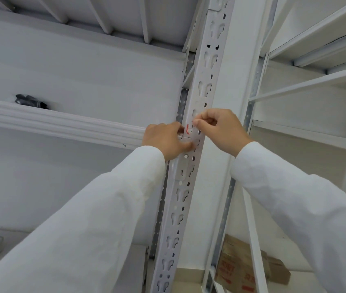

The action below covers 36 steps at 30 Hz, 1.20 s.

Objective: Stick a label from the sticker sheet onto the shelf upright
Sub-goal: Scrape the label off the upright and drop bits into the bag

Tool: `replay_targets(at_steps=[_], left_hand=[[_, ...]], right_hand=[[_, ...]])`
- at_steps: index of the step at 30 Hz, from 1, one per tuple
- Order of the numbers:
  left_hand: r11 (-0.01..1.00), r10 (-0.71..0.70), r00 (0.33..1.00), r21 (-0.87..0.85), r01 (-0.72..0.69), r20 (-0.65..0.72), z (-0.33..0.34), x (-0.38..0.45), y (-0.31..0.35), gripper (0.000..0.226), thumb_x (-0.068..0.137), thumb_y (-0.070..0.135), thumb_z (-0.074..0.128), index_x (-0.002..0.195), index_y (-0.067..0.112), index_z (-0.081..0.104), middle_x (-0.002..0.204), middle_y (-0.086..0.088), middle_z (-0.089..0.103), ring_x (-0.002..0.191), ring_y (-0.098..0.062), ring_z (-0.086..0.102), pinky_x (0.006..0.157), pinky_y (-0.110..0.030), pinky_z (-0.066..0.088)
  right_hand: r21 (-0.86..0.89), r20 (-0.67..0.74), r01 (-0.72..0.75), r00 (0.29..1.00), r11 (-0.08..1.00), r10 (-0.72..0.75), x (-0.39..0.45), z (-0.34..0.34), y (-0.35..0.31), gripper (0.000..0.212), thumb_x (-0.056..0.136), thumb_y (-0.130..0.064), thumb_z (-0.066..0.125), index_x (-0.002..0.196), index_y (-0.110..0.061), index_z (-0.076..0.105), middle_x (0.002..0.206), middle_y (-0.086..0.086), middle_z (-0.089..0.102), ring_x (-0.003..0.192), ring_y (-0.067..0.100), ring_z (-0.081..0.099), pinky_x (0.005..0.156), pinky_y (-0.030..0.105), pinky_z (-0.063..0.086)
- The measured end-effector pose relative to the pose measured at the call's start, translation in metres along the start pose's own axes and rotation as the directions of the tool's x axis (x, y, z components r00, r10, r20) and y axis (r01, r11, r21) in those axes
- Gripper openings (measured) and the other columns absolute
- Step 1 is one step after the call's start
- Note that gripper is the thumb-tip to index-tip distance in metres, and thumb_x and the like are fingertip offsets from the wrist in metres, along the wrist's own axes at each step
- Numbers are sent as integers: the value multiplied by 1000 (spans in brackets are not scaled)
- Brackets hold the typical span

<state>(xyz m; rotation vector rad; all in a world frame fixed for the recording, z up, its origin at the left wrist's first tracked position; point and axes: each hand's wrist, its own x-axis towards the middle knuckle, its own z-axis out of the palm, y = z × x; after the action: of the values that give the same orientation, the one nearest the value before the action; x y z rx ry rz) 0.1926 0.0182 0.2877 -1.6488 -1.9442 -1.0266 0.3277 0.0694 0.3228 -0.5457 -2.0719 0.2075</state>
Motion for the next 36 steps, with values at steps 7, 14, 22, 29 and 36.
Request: replay_targets(at_steps=[7, 14, 22, 29, 36], left_hand=[[929, 243, 948, -232, -288, -205, 0, -35, -45, 41, 81, 40, 47, 113, 18, 62, 110, 1, 69, 106, -23, 60, 95, -37, 44], [981, -192, 963, -68, 183, -188, 29, -153, -202, 25, 84, 25, 47, 98, 18, 67, 99, -2, 69, 98, -24, 61, 83, -35, 45], [729, -677, 729, -52, 683, 100, 47, -210, -310, 19, 90, 30, 48, 99, 25, 64, 105, 1, 66, 98, -23, 60, 81, -33, 46], [737, -675, 730, 48, 674, 113, 53, -216, -336, 22, 88, 28, 47, 86, 16, 65, 92, -2, 69, 87, -24, 61, 69, -29, 42], [723, -677, 713, -15, 691, 184, 61, -212, -343, 19, 85, 25, 49, 86, 16, 65, 91, 1, 67, 88, -23, 61, 76, -32, 46]], right_hand=[[114, 91, 125, 987, 986, -136, -29, 31, -24, 10, 84, -12, 61, 75, -16, 63, 66, -11, 58, 57, 1, 51, 57, 9, 40], [113, 489, 184, 845, 977, -215, -67, 149, -55, 7, 78, -13, 65, 73, -18, 65, 68, -13, 62, 62, 3, 56, 65, 15, 45], [-55, 754, 38, 656, 998, 16, -113, 344, -31, 21, 79, -11, 58, 60, -21, 57, 68, -2, 60, 73, 21, 56, 57, 19, 39], [-168, 778, -160, 584, 973, 230, -129, 436, 11, 23, 84, -13, 53, 91, -16, 74, 106, 0, 70, 95, 21, 64, 78, 16, 40], [-203, 799, -181, 538, 962, 270, -139, 466, 18, 17, 73, -8, 54, 76, -4, 70, 87, 10, 73, 84, 26, 66, 76, 29, 52]])
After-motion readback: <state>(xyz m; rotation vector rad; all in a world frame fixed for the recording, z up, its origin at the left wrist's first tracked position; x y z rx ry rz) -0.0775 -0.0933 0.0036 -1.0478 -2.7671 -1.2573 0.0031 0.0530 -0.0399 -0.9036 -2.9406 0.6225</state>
